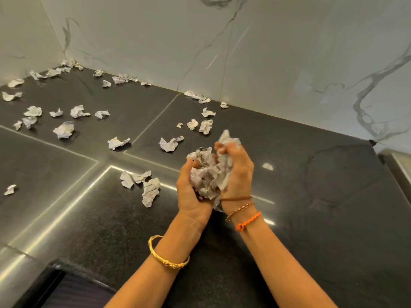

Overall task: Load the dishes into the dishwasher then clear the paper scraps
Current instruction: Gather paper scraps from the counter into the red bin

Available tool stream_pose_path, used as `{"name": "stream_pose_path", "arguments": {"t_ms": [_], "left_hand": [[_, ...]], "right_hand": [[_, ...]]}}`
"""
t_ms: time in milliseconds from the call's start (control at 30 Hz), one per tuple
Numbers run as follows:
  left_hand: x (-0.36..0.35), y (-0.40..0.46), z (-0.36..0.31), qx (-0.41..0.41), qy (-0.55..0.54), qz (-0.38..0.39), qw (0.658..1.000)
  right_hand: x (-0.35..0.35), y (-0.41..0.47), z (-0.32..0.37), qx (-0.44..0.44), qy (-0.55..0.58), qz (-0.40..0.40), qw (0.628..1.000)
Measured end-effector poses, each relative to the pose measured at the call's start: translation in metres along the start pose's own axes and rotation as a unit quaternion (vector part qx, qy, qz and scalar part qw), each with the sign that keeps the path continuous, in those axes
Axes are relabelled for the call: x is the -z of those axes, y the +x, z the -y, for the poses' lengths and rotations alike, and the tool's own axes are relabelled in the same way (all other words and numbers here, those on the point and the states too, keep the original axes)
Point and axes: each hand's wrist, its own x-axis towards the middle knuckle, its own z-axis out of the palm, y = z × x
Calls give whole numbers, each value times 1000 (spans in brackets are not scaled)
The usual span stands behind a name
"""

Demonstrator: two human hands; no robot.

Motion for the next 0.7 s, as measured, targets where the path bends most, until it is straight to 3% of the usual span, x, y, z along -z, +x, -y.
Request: {"name": "stream_pose_path", "arguments": {"t_ms": [67, 133, 233, 333, 500, 633, 700], "left_hand": [[0, -2, 0, -2, -10, 25, 1000], [2, 0, -4, -11, -7, 33, 999], [6, 1, -10, -19, 21, 43, 999], [6, 1, -13, -3, 66, 22, 998], [4, 0, -15, 20, 77, 13, 997], [5, 3, -17, -12, 74, -29, 997], [5, 6, -19, -48, 78, -51, 994]], "right_hand": [[2, -5, -11, 147, -234, 53, 960], [9, -5, -20, 245, -416, 65, 873], [11, -3, -18, 286, -536, 45, 793], [16, -6, -20, 264, -618, 93, 735], [25, -3, -12, 155, -617, 153, 756], [41, -2, 1, 69, -467, 158, 867], [53, -4, 1, 32, -439, 144, 886]]}}
